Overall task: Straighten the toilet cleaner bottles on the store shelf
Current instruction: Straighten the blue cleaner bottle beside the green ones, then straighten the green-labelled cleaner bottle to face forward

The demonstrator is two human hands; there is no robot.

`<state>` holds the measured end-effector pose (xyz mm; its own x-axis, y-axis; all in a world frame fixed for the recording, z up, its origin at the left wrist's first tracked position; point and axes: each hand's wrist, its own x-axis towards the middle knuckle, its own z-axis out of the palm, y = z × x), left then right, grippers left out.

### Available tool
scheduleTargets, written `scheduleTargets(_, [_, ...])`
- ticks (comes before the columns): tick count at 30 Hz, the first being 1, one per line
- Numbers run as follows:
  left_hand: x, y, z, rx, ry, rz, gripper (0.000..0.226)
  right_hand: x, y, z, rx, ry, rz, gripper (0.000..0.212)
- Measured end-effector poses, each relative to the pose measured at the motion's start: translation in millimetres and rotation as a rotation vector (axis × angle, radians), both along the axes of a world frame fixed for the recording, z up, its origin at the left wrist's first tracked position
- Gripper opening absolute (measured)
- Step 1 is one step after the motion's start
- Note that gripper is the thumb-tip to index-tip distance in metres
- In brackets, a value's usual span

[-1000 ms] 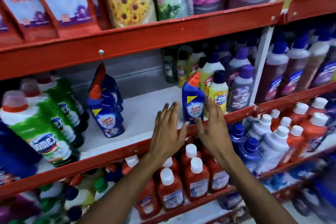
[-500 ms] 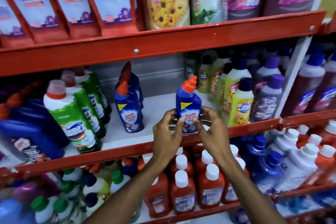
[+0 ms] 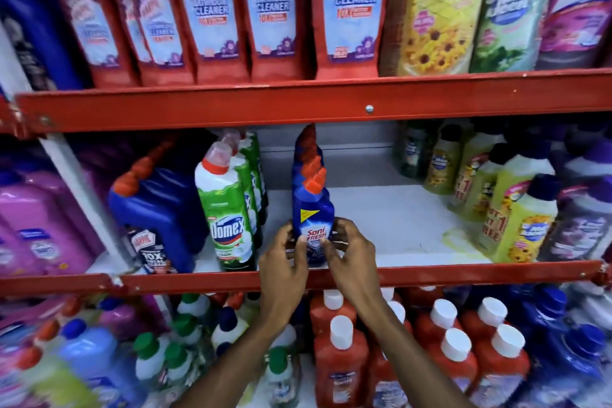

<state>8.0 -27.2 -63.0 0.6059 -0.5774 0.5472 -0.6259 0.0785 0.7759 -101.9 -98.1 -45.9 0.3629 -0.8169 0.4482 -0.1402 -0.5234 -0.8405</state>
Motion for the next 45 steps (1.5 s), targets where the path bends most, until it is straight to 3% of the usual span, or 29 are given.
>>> scheduleTargets(8, [9.2, 6.7, -5.4, 0.039, 0.030, -0.054, 0.034, 5.4, 0.5, -13.1, 0.111, -0.037, -0.022, 0.040])
scheduleTargets(12, [8.5, 7.5, -3.1, 0.084, 0.214, -0.117, 0.057, 7.6, 2.9, -10.8, 0.283, -0.125, 0.013, 0.048])
scheduleTargets(16, [6.0, -0.7, 2.0, 0.075, 0.476, -0.226, 0.053, 19.5, 0.0, -9.1, 0.398, -0.153, 0.126, 0.052])
scheduleTargets(19, [3.9, -1.9, 2.2, 0.059, 0.529, -0.279, 0.078, 23.5, -1.0, -12.6, 0.383, -0.116, 0.167, 0.057])
scheduleTargets(21, [5.5, -3.6, -1.5, 0.063, 0.536, -0.301, 0.087, 23.1, -2.0, -13.8, 0.389, -0.110, 0.176, 0.058])
scheduleTargets(25, [6.3, -4.9, -1.9, 0.056, 0.513, -0.330, 0.077, 22.3, -1.4, -15.4, 0.378, -0.093, 0.172, 0.055])
scheduleTargets(28, [5.0, -3.9, -2.6, 0.050, 0.508, -0.321, 0.087, 20.1, 0.6, -14.6, 0.366, -0.097, 0.177, 0.062])
scheduleTargets(35, [1.6, -1.3, -6.3, 0.050, 0.467, -0.325, 0.088, 19.6, 3.2, -16.0, 0.354, -0.119, 0.171, 0.065])
scheduleTargets(40, [1.5, -1.6, -8.5, 0.077, 0.441, -0.301, 0.081, 17.4, 2.2, -19.8, 0.356, -0.111, 0.145, 0.063])
scheduleTargets(43, [1.6, 6.2, -5.4, 0.075, 0.428, -0.257, 0.063, 9.4, 12.4, -10.8, 0.407, -0.189, 0.130, 0.051])
scheduleTargets(45, [3.1, 21.0, -4.1, 0.014, 0.377, -0.202, 0.062, 1.6, 25.8, -3.6, 0.328, -0.299, 0.013, 0.048])
